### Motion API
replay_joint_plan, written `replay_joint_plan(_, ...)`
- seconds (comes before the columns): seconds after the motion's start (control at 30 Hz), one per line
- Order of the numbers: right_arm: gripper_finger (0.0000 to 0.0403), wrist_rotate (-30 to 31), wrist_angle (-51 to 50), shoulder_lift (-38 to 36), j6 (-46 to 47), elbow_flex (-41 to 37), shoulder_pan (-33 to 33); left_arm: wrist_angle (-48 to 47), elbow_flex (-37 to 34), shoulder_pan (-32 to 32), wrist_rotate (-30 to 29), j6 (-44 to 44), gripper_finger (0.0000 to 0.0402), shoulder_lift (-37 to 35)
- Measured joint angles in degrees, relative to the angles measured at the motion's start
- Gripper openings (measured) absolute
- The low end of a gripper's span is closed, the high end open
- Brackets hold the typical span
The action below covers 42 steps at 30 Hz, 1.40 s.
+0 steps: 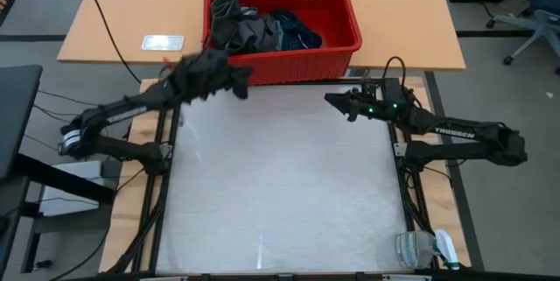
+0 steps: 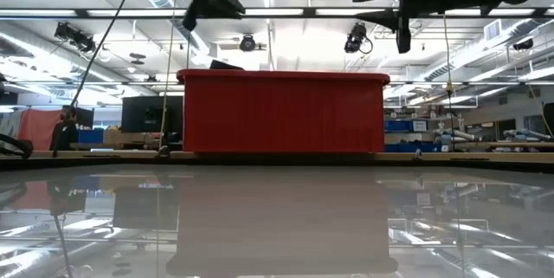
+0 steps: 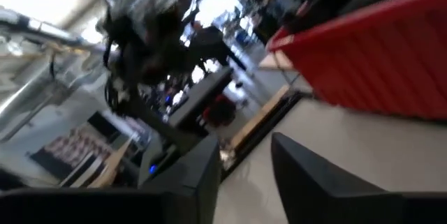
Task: Fold laundry
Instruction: Remove the black pants from the red bin
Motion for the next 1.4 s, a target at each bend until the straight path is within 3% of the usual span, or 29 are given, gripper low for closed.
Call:
replay_joint_plan(0.27,0.0201,-2.0,0.4,1.0,0.1,0.0,-0.1,-20.8,21.3,12.3,2.6,13.0,0.0232,15.8)
replay_joint_plan(0.4,0.0203,-1.9,0.3,1.2,-0.8,0.0,-0.2,-28.5,25.8,14.5,6.2,18.4,0.0257,21.9)
replay_joint_plan(0.53,0.0202,-1.9,0.2,1.2,-1.2,0.0,-0.2,-30.0,27.1,15.5,2.1,20.0,0.0258,25.6)
replay_joint_plan(0.7,0.0202,-1.9,-0.4,1.2,-2.0,0.0,-0.2,-28.8,27.8,15.6,-9.6,22.5,0.0215,27.5)
replay_joint_plan(0.97,0.0200,1.1,-2.0,1.3,-2.6,0.0,-0.2,-29.6,28.5,18.1,-7.3,29.0,0.0017,27.5)
replay_joint_plan(1.4,0.0125,2.8,-3.2,1.3,-1.4,0.0,-0.2,-39.4,57.7,16.8,-5.1,33.4,0.0002,26.6)
